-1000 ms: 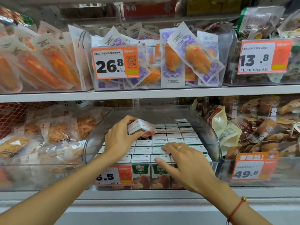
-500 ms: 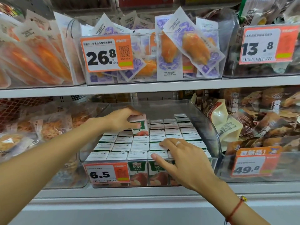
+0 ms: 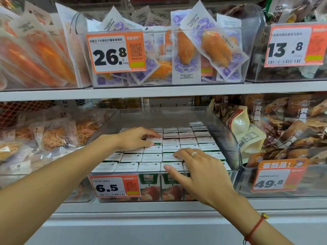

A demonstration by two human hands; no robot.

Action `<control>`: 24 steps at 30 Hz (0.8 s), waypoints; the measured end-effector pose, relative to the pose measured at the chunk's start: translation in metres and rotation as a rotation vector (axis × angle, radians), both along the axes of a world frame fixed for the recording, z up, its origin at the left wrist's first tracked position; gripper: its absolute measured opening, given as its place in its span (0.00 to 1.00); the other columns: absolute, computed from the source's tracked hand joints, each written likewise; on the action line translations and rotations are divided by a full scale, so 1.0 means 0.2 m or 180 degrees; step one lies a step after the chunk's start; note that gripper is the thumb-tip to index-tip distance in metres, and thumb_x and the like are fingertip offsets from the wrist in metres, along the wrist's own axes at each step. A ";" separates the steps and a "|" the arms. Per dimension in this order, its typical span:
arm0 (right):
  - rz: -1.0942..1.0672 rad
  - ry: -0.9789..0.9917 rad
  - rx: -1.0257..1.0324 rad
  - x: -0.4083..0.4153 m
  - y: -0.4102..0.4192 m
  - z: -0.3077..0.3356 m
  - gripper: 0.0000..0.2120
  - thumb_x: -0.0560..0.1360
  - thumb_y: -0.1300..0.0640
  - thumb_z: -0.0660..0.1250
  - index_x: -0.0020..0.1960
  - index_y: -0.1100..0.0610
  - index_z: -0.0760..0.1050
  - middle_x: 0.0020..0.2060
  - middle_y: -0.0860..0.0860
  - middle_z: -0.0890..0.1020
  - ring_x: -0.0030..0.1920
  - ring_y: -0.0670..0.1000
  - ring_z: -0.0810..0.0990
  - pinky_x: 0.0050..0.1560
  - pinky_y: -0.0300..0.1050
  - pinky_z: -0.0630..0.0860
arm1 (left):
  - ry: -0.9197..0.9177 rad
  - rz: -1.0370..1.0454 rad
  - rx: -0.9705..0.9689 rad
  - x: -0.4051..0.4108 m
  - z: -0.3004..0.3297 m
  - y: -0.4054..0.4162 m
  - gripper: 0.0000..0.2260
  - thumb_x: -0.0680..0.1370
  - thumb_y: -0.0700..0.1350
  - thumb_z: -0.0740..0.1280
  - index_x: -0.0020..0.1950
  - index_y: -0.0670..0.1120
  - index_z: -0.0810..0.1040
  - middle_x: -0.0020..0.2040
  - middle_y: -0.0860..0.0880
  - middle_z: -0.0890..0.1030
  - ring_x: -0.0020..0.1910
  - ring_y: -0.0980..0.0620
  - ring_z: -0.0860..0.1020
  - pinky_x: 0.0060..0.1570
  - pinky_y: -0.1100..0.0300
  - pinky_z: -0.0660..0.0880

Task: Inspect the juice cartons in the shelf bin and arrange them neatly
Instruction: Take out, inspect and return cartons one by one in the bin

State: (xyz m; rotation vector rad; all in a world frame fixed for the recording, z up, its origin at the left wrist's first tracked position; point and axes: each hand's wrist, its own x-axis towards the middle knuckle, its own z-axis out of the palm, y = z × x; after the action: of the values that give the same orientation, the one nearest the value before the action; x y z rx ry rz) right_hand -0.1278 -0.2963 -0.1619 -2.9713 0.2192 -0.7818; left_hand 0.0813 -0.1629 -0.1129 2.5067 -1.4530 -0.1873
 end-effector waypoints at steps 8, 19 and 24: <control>0.0015 -0.0018 -0.0030 0.00 0.00 0.00 0.35 0.73 0.27 0.38 0.63 0.43 0.73 0.57 0.38 0.79 0.56 0.41 0.76 0.44 0.34 0.65 | -0.0272 0.0085 -0.0103 0.00 -0.05 0.01 0.15 0.84 0.51 0.58 0.69 0.58 0.74 0.70 0.56 0.73 0.70 0.54 0.69 0.58 0.65 0.63; 0.0083 -0.0224 -0.0181 -0.02 0.01 0.01 0.35 0.72 0.23 0.46 0.59 0.44 0.77 0.51 0.38 0.81 0.50 0.40 0.78 0.42 0.31 0.62 | -0.0194 0.0437 0.0342 0.12 0.04 -0.12 0.16 0.79 0.55 0.65 0.64 0.52 0.77 0.58 0.49 0.77 0.55 0.49 0.75 0.59 0.55 0.73; 0.0031 -0.0492 -0.0172 -0.02 0.01 -0.01 0.31 0.72 0.25 0.51 0.53 0.45 0.80 0.44 0.39 0.82 0.43 0.42 0.81 0.37 0.32 0.64 | -0.0460 0.0440 0.0402 0.13 0.08 -0.16 0.15 0.78 0.53 0.69 0.63 0.50 0.79 0.58 0.50 0.80 0.54 0.52 0.77 0.58 0.57 0.74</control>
State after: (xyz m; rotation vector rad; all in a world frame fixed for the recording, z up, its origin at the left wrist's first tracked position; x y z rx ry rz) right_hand -0.1310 -0.2938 -0.1629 -2.9401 0.1778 -1.0265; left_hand 0.1066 -0.1943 -0.0970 2.7630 -1.3505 -0.0766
